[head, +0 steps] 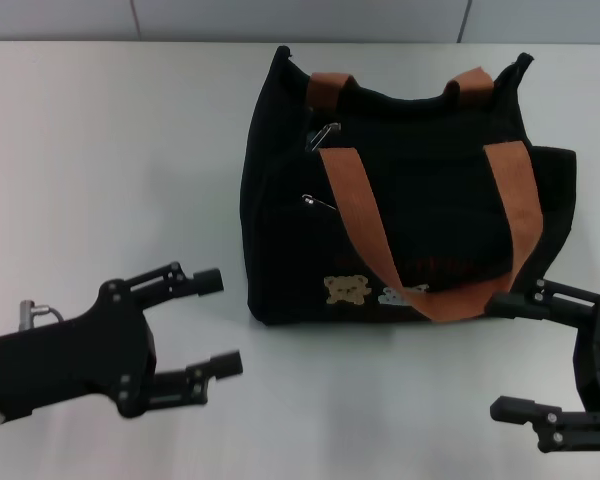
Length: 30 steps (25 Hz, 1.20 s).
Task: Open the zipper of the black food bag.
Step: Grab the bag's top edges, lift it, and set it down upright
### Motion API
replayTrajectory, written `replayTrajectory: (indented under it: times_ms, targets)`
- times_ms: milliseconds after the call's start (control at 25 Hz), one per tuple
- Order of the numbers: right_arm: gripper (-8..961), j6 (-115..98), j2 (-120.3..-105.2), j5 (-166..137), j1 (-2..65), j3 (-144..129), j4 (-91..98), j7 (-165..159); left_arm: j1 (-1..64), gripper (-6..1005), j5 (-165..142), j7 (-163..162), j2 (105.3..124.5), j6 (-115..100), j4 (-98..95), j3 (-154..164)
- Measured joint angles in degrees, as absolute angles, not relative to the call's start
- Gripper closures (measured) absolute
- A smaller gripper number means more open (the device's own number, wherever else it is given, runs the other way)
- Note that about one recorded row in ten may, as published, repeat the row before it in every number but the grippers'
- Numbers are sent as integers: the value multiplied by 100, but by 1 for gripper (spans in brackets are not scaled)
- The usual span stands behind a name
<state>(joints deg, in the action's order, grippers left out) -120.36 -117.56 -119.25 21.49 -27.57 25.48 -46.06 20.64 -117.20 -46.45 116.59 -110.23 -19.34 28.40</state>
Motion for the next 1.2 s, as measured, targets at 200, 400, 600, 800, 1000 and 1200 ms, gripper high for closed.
replayTrajectory:
  times_ms: [200,400,600,800,1000,1200]
  targets:
    - [157,-12034,-11753,-11921,2146,-2681,2548,-4614,2113,255,-11715,-4843,11794,-10238,-1926,2629]
    - [157,-12015,-11751,-11918,2143,-2619,2531,-4623,2329,268,-11704,-4885,11864,-9598,-1713,2581]
    - [157,-11988,-11754,-11917,2127,-2431,2498,-4622,2526,281,-11558,-4839,11871,-9179,-1333,2564]
    - [157,-11978,-11757,-11917,2118,-2130,2376,-4591,2711,294,-11328,-4772,11891,-8747,-936,2570]
    - [157,-11922,-11759,-11917,2118,-2107,2373,-4587,2773,307,-11325,-4761,11900,-8532,-782,2557]
    - [157,-11850,-11760,-11918,2112,-2104,2373,-4586,2772,491,-11294,-4751,11909,-8494,-751,2557]
